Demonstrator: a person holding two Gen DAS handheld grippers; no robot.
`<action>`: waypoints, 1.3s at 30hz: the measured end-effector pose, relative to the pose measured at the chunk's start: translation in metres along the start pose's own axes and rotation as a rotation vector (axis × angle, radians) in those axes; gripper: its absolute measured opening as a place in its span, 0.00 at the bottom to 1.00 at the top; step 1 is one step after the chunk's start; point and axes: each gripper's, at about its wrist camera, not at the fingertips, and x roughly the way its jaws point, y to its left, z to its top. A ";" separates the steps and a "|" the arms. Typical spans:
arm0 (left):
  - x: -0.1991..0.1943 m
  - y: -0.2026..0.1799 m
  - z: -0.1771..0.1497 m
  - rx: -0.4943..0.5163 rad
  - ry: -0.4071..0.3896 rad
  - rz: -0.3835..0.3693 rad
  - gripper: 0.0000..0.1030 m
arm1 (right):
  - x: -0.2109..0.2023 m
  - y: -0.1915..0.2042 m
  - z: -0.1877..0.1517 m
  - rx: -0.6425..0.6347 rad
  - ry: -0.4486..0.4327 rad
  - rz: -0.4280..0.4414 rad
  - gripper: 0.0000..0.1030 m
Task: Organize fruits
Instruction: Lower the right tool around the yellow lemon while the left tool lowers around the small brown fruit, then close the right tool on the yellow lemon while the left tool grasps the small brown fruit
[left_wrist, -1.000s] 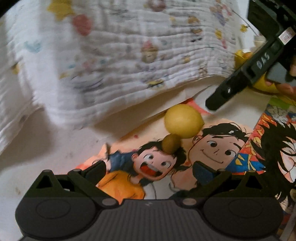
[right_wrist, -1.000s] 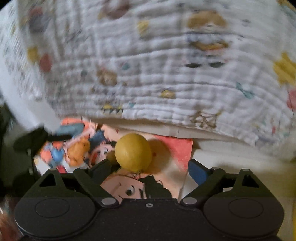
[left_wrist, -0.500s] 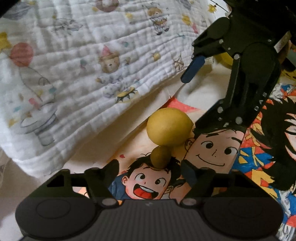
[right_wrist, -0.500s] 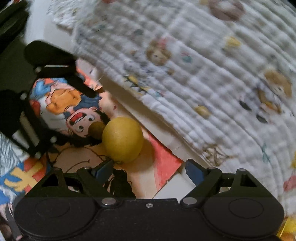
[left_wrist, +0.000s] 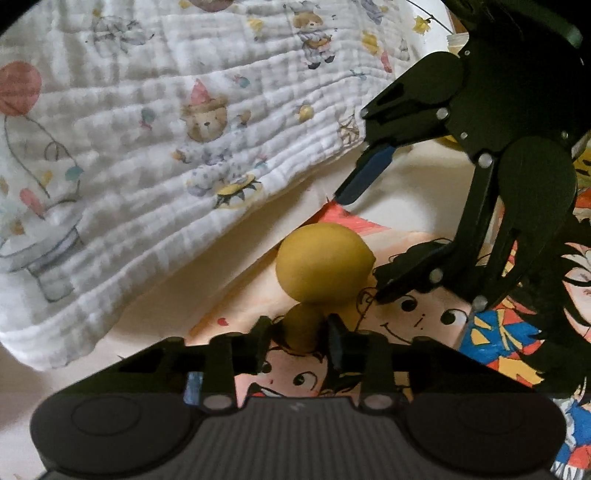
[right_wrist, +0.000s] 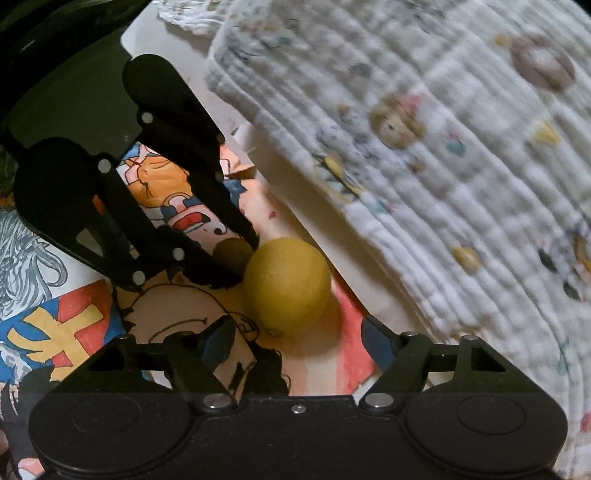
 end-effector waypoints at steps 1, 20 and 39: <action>-0.001 0.000 -0.001 -0.005 0.000 -0.001 0.27 | 0.002 0.001 0.001 -0.006 -0.002 -0.004 0.72; -0.016 0.012 -0.019 -0.054 0.022 0.022 0.27 | 0.017 0.014 0.019 -0.004 -0.014 0.001 0.66; -0.051 0.009 -0.025 -0.176 0.029 0.028 0.27 | 0.012 0.004 0.024 0.156 -0.033 0.028 0.59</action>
